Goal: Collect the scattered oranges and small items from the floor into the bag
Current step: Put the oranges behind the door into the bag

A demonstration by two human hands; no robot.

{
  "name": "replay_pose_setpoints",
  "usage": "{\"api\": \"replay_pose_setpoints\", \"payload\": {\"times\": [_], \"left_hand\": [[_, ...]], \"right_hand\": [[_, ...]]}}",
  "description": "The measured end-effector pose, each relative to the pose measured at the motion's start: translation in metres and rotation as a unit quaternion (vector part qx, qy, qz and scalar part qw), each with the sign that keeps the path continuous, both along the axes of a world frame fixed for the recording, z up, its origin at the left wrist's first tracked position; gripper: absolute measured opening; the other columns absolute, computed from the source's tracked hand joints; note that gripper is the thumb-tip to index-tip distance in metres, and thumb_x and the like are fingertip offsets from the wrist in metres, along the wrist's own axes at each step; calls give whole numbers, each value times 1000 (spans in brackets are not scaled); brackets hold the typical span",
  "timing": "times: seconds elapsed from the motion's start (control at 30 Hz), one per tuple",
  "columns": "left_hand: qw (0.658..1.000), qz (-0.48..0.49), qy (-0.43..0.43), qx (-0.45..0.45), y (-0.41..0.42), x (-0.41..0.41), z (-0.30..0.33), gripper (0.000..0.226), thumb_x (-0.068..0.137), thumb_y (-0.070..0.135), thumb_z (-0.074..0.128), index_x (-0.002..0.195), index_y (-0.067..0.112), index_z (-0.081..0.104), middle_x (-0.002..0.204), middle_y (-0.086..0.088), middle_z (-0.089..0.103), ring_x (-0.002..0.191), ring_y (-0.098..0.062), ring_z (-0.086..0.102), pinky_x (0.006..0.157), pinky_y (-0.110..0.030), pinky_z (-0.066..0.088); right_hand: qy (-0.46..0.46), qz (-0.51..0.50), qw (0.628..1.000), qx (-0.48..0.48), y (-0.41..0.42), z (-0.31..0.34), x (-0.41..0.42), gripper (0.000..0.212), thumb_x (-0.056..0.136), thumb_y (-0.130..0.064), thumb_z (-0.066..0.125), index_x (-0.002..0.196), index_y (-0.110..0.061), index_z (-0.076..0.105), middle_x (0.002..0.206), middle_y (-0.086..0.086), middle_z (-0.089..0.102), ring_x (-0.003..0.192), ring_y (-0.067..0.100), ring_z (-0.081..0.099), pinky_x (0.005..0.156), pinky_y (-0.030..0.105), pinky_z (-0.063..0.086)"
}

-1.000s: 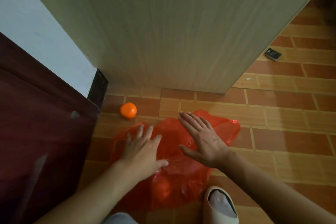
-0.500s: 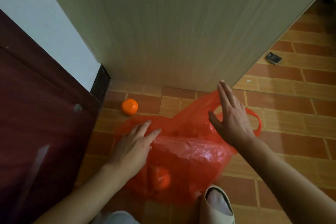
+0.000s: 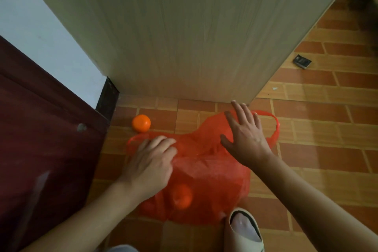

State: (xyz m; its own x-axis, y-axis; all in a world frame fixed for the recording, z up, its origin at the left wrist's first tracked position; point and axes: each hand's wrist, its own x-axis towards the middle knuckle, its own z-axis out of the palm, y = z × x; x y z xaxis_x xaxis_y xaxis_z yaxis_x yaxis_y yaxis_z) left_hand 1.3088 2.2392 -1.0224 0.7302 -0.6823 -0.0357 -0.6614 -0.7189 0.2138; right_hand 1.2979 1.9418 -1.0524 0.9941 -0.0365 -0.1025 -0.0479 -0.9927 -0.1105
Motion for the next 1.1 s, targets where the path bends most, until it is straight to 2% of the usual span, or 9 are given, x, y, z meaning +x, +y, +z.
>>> {"api": "replay_pose_setpoints", "payload": {"times": [0.07, 0.23, 0.47, 0.6, 0.7, 0.77, 0.83, 0.93, 1.1], "left_hand": [[999, -20, 24, 1, -23, 13, 7, 29, 97, 29, 53, 121, 24, 69, 138, 1, 60, 130, -24, 52, 101, -45, 48], [975, -4, 135, 176, -76, 48, -6, 37, 102, 45, 53, 132, 27, 65, 152, -7, 45, 148, -30, 30, 118, -56, 29], [946, -55, 247, 205, -60, 27, -37, 73, 82, 71, 66, 145, 36, 54, 169, 2, 22, 157, -24, 11, 123, -59, 18], [953, -132, 198, 189, -37, 9, -28, 77, 80, 76, 62, 144, 35, 53, 159, 7, 37, 151, -17, 25, 124, -50, 22], [950, -207, 137, 189, -12, -8, -37, 51, 88, 51, 67, 135, 34, 57, 138, 6, 54, 136, -19, 46, 121, -48, 29], [950, -244, 83, 178, 4, -16, -45, 33, 84, 29, 63, 117, 34, 64, 116, 6, 63, 117, -20, 60, 108, -46, 44], [953, -254, 48, 155, 17, -21, -50, 29, 79, 21, 58, 103, 32, 67, 104, 5, 66, 106, -21, 65, 93, -43, 54], [957, -262, 3, 123, 25, -29, -50, 26, 78, 21, 54, 97, 31, 69, 100, 3, 67, 102, -21, 67, 86, -41, 57], [950, -291, -24, 111, 31, -32, -49, 32, 80, 22, 42, 90, 30, 71, 92, 5, 68, 86, -19, 68, 71, -32, 54]], "right_hand": [[-27, 57, 998, 5, 5, 5, 3, 72, 95, -52, 57, 156, -21, 36, 173, 7, 4, 159, 31, 1, 124, 61, 17], [-45, 126, 985, 111, 27, -7, -17, 62, 97, -54, 53, 151, -24, 46, 170, 3, 23, 159, 22, 9, 126, 56, 15], [107, 155, 972, 144, 32, -50, -94, 82, 96, -59, 48, 165, -30, 14, 173, -2, 9, 157, 21, 17, 123, 46, 27], [132, 146, 969, 148, 35, -51, -111, 78, 99, -49, 52, 164, -29, 15, 171, 0, 15, 149, 25, 34, 116, 45, 38], [108, 198, 959, 172, 44, -38, -115, 61, 99, -44, 54, 153, -20, 41, 157, 3, 42, 124, 25, 61, 101, 38, 53], [50, 248, 946, 200, 50, -26, -113, 45, 101, -40, 55, 139, -16, 56, 142, 4, 55, 107, 24, 66, 89, 37, 56], [-35, 277, 942, 184, 56, -12, -98, 40, 103, -39, 54, 134, -14, 61, 138, 7, 58, 108, 25, 64, 88, 38, 54], [-113, 295, 944, 95, 68, 4, -50, 49, 99, -43, 59, 140, -15, 58, 148, 11, 51, 129, 32, 51, 98, 46, 43], [30, 298, 951, -74, 94, -5, 47, 101, 83, -72, 64, 160, -21, 23, 166, 15, 23, 153, 39, 22, 118, 65, 27]]}}
